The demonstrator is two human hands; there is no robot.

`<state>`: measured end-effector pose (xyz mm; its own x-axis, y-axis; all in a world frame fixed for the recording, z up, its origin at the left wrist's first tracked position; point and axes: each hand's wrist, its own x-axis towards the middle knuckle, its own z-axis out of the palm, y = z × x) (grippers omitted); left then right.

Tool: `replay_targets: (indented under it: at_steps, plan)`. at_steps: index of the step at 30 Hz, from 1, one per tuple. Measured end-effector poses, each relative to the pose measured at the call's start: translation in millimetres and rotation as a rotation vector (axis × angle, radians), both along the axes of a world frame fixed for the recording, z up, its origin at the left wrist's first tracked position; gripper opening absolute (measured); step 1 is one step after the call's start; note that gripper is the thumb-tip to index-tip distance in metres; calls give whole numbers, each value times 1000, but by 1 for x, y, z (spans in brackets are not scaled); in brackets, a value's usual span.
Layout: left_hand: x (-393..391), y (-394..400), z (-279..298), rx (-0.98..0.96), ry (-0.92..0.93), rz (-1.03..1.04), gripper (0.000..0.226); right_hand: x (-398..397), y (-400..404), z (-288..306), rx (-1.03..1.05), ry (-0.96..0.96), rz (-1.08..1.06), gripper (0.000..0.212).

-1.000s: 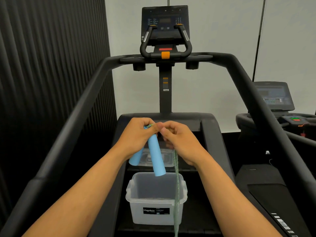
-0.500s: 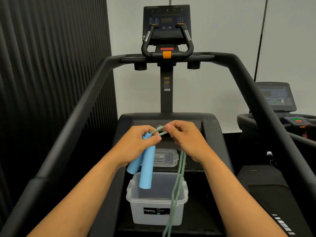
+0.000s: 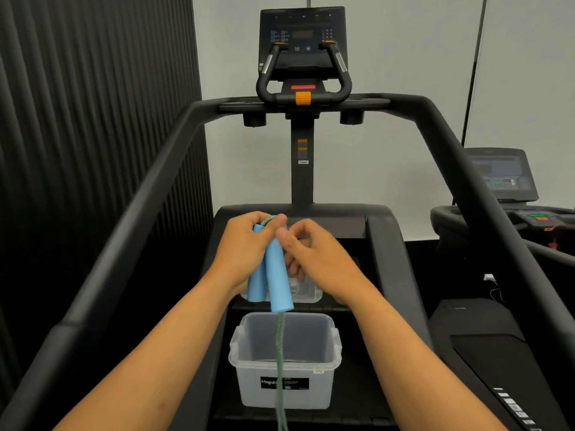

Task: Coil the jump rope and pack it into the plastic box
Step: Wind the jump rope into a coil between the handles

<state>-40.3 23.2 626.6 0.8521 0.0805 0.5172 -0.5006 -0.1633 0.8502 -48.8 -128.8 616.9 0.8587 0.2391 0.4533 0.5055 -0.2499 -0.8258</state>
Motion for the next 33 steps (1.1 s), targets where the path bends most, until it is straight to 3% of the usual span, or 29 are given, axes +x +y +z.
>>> replay_targets:
  at_steps: [5,9,12,19,23,28,33]
  plan:
    - [3,-4,1,25,12,-14,33,4,7,-8,190,192,115,48]
    - [6,1,3,55,51,-6,32,7,2,-9,183,248,254,25]
    - [6,4,3,-1,101,-85,30,9,2,-7,254,264,225,16]
    - [2,8,5,-105,186,-176,23,13,-2,2,540,259,136,20]
    - [-6,6,8,-42,235,-254,25,14,-5,2,283,-5,0,20]
    - [-15,5,14,29,236,-311,28,11,-9,5,88,-69,34,15]
    - [-16,8,10,78,211,-369,18,13,-18,10,-88,-188,-57,26]
